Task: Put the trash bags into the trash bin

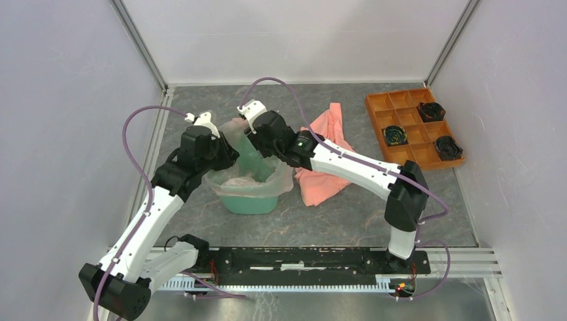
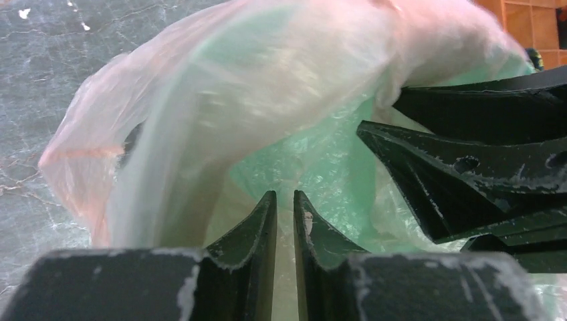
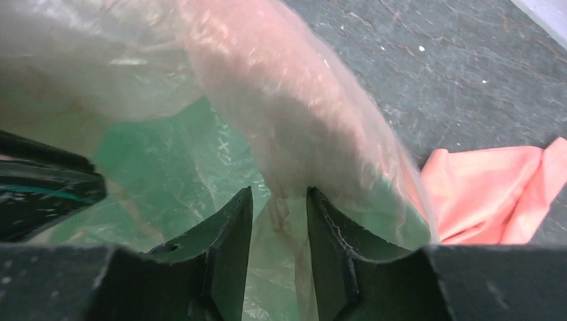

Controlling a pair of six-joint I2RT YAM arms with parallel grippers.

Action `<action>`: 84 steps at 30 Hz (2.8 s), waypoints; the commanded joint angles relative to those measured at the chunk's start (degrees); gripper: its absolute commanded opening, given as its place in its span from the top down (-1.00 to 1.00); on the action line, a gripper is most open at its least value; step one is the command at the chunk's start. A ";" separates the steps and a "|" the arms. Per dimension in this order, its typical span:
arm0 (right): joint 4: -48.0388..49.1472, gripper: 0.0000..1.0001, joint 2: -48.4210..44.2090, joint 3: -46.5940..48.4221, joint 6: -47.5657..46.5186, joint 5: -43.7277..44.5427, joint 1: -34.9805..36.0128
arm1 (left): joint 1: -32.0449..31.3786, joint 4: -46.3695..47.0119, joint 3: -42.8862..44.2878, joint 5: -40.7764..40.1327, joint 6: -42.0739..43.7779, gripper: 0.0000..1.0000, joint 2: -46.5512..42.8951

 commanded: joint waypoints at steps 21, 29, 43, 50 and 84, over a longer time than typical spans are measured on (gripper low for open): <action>0.95 -0.19 -15.94 1.54 -1.39 -7.09 0.99 | 0.18 -0.99 12.67 4.60 2.28 -0.07 -3.55; 9.45 -0.41 -31.72 -17.24 -3.90 3.08 0.58 | 1.92 -5.51 18.30 -11.56 3.71 -0.50 -5.50; 9.13 -0.42 -32.85 -30.17 -0.27 -2.88 -8.22 | 21.42 -4.07 9.07 5.62 7.39 -0.66 4.33; 12.58 -0.42 -26.81 -29.99 0.65 -11.13 -8.15 | 23.36 11.66 -9.30 24.17 -0.24 -0.45 3.04; 10.57 -0.46 -25.30 -28.93 -3.47 -4.69 -8.25 | 23.36 -13.38 -13.01 -5.39 -20.18 -0.90 -29.45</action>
